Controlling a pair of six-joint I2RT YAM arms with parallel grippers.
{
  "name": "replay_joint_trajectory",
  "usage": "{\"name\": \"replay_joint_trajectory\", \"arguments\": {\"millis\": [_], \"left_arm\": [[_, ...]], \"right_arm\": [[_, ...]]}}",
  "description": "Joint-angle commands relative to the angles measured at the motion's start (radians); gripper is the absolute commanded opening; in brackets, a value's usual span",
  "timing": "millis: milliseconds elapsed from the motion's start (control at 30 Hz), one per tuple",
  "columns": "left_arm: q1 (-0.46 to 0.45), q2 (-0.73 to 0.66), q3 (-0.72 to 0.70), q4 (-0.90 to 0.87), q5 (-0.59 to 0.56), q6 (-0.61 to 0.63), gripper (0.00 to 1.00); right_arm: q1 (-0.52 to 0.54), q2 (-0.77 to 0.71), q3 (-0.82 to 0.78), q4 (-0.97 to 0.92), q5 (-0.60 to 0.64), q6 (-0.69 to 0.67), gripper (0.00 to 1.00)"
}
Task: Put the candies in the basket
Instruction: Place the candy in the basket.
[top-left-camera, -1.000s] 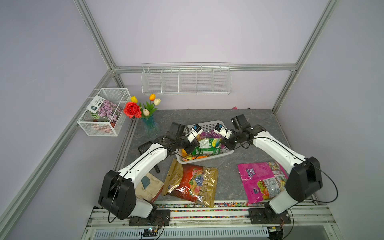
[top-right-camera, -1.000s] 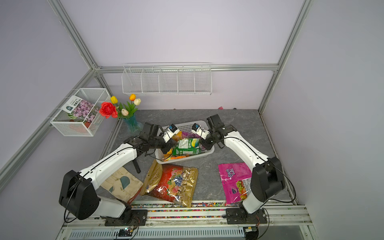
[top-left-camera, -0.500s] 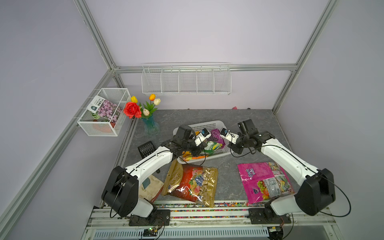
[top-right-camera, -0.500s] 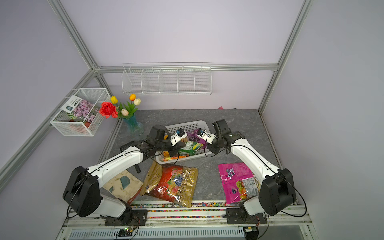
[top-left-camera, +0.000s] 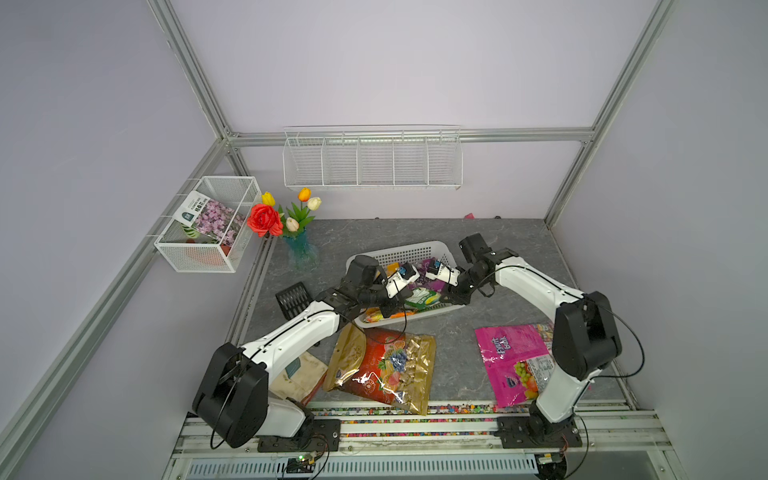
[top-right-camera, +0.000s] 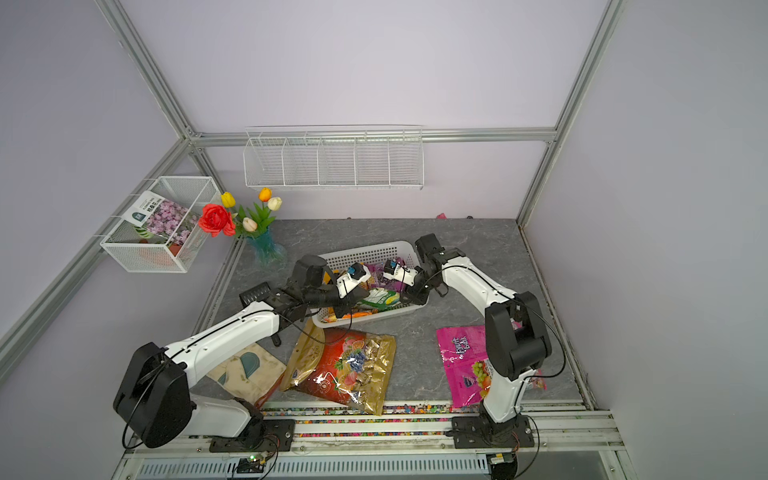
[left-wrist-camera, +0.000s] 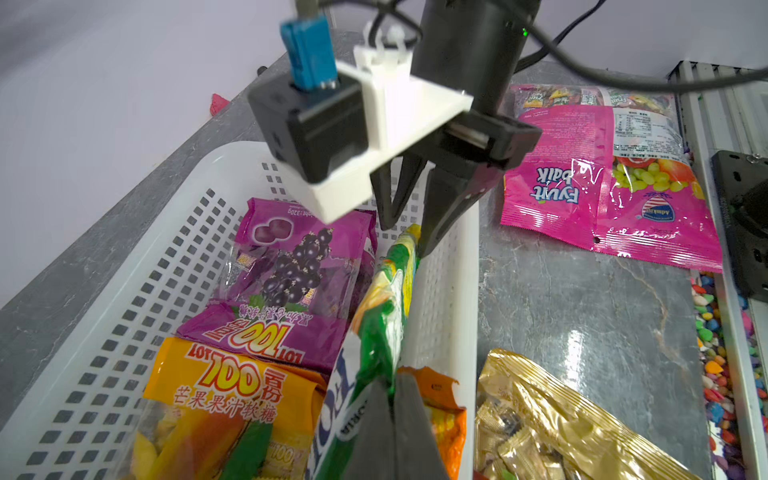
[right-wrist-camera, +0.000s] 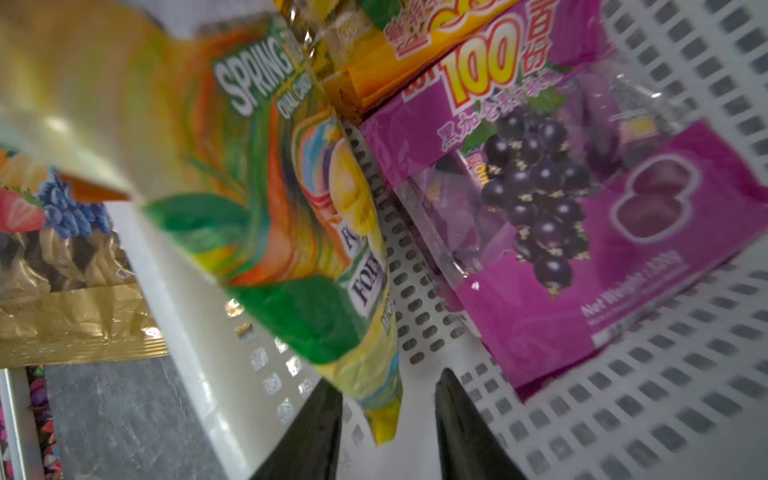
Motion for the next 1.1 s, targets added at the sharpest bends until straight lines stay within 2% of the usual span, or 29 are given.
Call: {"name": "replay_joint_trajectory", "arguments": {"millis": [0, 133, 267, 400, 467, 533, 800, 1067], "left_arm": [[0.004, 0.002, 0.001, 0.026, -0.001, 0.006, 0.00], [0.027, -0.006, 0.005, 0.031, 0.009, -0.024, 0.00], [0.045, -0.026, -0.016, 0.079, 0.026, -0.060, 0.00], [0.050, -0.024, -0.018, 0.076, 0.029, -0.063, 0.00], [0.051, -0.025, -0.021, 0.077, 0.028, -0.064, 0.00], [0.051, -0.028, -0.023, 0.082, 0.028, -0.067, 0.00], [0.051, -0.023, -0.015, 0.060, 0.039, -0.062, 0.00], [0.023, 0.032, 0.006, 0.082, 0.040, -0.077, 0.00]], "right_arm": [[0.001, -0.005, 0.019, -0.074, -0.067, -0.053, 0.41], [0.000, 0.000, 0.004, -0.089, -0.065, -0.091, 0.40], [0.000, 0.037, 0.024, -0.114, -0.099, -0.106, 0.27], [0.002, 0.039, 0.019, -0.097, -0.090, -0.107, 0.24], [0.000, 0.026, 0.012, -0.076, -0.092, -0.109, 0.15], [0.000, 0.012, 0.006, -0.054, -0.101, -0.108, 0.00], [0.001, -0.078, 0.008, -0.056, -0.007, -0.128, 0.00], [0.017, -0.156, 0.045, -0.145, 0.240, -0.182, 0.00]]}}
